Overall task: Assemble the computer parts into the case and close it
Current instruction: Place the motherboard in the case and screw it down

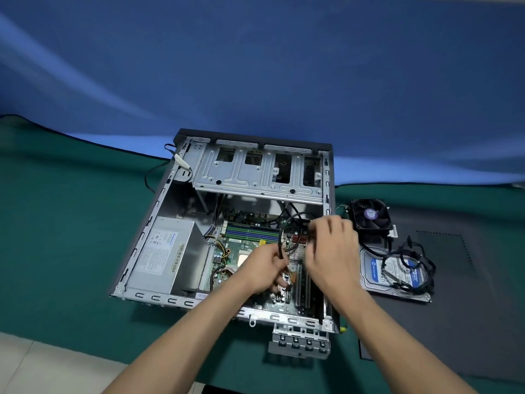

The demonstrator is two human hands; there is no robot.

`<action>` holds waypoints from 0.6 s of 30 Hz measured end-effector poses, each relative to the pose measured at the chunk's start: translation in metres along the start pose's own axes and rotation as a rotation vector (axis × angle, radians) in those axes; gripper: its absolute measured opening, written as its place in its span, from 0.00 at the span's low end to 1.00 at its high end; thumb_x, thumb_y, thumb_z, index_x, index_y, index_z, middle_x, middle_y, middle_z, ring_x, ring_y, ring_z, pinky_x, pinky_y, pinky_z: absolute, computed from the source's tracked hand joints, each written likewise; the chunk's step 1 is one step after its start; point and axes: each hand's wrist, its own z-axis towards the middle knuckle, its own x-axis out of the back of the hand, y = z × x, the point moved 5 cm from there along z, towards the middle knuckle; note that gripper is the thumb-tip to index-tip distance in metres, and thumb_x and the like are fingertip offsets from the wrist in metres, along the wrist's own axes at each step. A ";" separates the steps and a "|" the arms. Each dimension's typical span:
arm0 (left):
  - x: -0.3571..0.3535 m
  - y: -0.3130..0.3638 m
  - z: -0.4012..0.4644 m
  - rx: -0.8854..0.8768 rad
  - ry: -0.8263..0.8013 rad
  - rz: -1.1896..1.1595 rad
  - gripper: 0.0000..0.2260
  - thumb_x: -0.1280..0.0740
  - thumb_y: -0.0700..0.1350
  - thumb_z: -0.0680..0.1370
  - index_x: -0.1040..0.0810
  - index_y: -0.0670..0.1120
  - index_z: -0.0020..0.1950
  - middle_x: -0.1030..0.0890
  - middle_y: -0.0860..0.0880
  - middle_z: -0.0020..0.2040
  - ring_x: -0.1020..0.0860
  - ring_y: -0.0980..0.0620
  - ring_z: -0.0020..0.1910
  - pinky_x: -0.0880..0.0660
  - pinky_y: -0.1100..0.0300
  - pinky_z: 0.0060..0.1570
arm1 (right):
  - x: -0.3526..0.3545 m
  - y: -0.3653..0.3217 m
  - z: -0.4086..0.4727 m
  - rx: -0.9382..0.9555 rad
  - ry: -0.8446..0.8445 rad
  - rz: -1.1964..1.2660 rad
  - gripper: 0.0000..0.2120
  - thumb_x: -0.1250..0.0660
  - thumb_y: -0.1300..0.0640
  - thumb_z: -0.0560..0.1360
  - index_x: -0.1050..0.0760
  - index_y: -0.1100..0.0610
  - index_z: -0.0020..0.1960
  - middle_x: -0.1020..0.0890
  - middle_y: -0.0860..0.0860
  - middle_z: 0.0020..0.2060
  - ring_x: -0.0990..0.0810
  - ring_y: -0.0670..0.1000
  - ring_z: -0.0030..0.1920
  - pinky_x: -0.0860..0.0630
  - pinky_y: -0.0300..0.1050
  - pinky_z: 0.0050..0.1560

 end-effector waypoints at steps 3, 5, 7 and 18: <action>-0.006 0.003 0.001 -0.101 0.005 0.498 0.08 0.41 0.42 0.81 0.32 0.50 0.42 0.23 0.48 0.41 0.23 0.50 0.38 0.26 0.58 0.37 | 0.001 0.000 -0.003 -0.132 0.056 0.032 0.14 0.34 0.62 0.74 0.27 0.63 0.58 0.25 0.58 0.53 0.29 0.56 0.52 0.31 0.49 0.50; -0.008 0.003 0.002 -0.129 -0.005 0.587 0.12 0.40 0.41 0.80 0.35 0.52 0.39 0.26 0.50 0.38 0.26 0.51 0.36 0.29 0.59 0.35 | 0.002 0.005 -0.005 -0.252 0.073 0.089 0.15 0.37 0.59 0.77 0.29 0.64 0.62 0.26 0.60 0.57 0.30 0.57 0.55 0.32 0.49 0.52; -0.011 0.000 0.004 -0.104 -0.053 0.610 0.10 0.37 0.40 0.78 0.34 0.50 0.39 0.24 0.48 0.39 0.24 0.49 0.39 0.25 0.55 0.40 | -0.002 0.018 -0.006 -0.457 0.043 0.151 0.16 0.42 0.55 0.80 0.32 0.63 0.64 0.26 0.59 0.58 0.29 0.57 0.53 0.35 0.47 0.48; -0.028 -0.009 0.019 -0.158 -0.265 0.820 0.07 0.34 0.35 0.74 0.25 0.47 0.44 0.21 0.47 0.44 0.21 0.47 0.45 0.24 0.56 0.45 | -0.019 0.035 -0.007 -0.638 -0.061 0.200 0.17 0.50 0.49 0.83 0.28 0.59 0.55 0.20 0.58 0.49 0.30 0.55 0.41 0.36 0.48 0.41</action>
